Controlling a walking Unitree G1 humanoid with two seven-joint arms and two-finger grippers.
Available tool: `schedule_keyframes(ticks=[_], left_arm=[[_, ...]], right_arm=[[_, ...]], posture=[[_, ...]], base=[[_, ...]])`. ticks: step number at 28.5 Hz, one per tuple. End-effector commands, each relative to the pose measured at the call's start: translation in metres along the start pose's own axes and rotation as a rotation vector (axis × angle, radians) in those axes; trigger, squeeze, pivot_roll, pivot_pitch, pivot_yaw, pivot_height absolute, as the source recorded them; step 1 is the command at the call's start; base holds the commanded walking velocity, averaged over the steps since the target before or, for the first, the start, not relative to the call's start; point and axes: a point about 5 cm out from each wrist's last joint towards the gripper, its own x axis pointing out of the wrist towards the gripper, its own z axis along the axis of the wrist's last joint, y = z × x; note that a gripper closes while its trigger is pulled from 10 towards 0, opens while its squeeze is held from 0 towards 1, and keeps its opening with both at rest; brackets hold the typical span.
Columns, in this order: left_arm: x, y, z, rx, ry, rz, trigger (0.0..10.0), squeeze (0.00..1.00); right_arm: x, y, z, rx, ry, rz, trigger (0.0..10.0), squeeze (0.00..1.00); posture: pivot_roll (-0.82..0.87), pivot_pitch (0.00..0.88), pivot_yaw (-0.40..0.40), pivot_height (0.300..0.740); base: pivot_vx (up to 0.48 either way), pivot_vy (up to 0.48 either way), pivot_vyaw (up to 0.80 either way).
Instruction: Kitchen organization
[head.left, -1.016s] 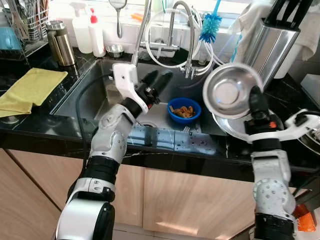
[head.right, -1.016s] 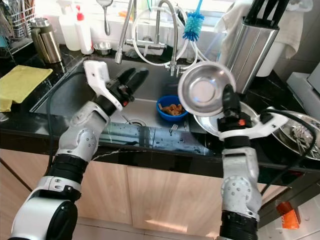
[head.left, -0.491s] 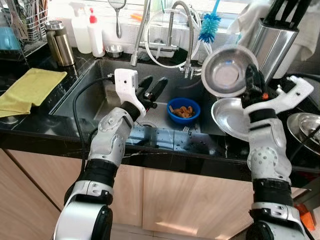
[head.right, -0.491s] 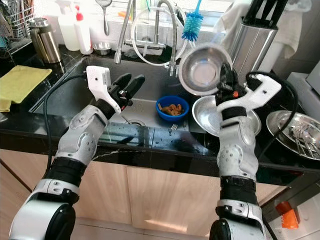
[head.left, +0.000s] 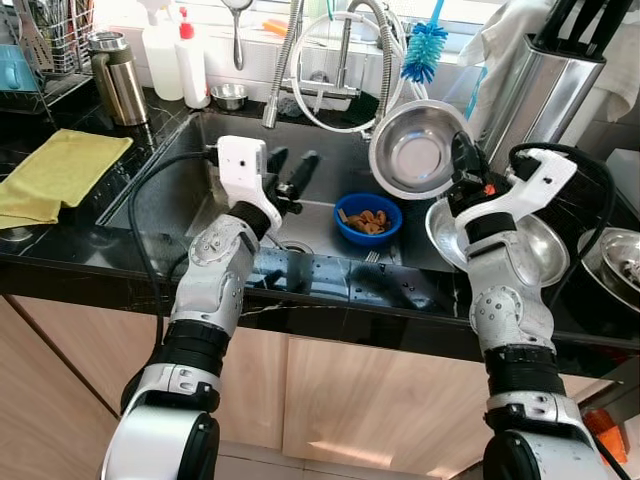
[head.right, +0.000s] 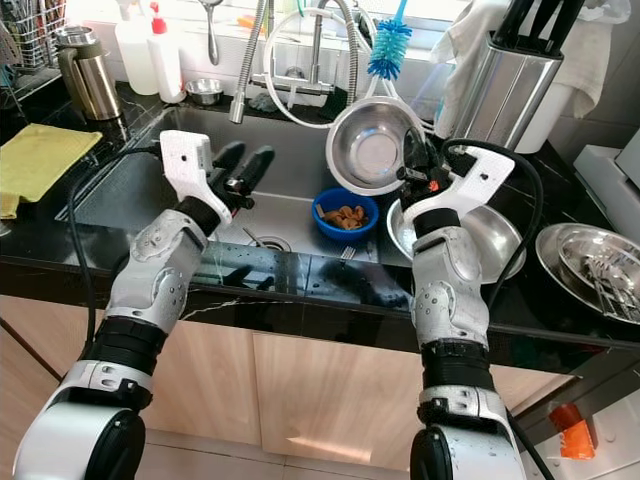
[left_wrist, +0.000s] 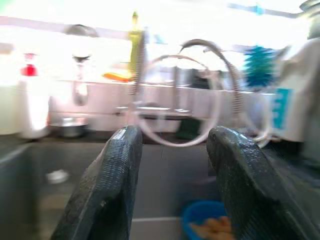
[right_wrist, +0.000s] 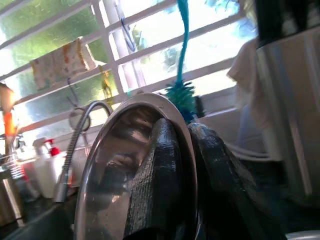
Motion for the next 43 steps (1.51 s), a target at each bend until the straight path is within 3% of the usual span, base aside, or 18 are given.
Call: schedule_keyframes(ticks=[1,4,10,43], left_arm=[[0.001,-0.005,0.006,0.032,-0.040,0.001,10.0,0.00],[-0.002,-0.006,0.004,0.029,-0.041,0.016,10.0,0.00],[-0.003,-0.012,0.004,0.039,-0.065,0.018,10.0,0.00],[-0.003,-0.012,0.007,0.045,-0.088,0.015,10.0,0.00]], right_arm=[[-0.002,0.004,0.012,-0.021,-0.050,0.004,10.0,0.00],[-0.016,0.007,0.011,-0.038,-0.046,-0.002,10.0,0.00],[-0.027,0.012,0.011,-0.043,-0.037,-0.035,10.0,0.00],[-0.039,0.002,0.016,-0.098,-0.005,-0.101,10.0,0.00]], posture=[[0.10,0.000,-0.106,0.740],[0.09,0.001,-0.101,0.740],[0.09,0.004,-0.093,0.740],[0.09,0.007,-0.091,0.740]], base=[[0.000,0.000,0.00],[0.000,0.000,0.00],[0.000,0.000,0.00],[0.000,0.000,0.00]])
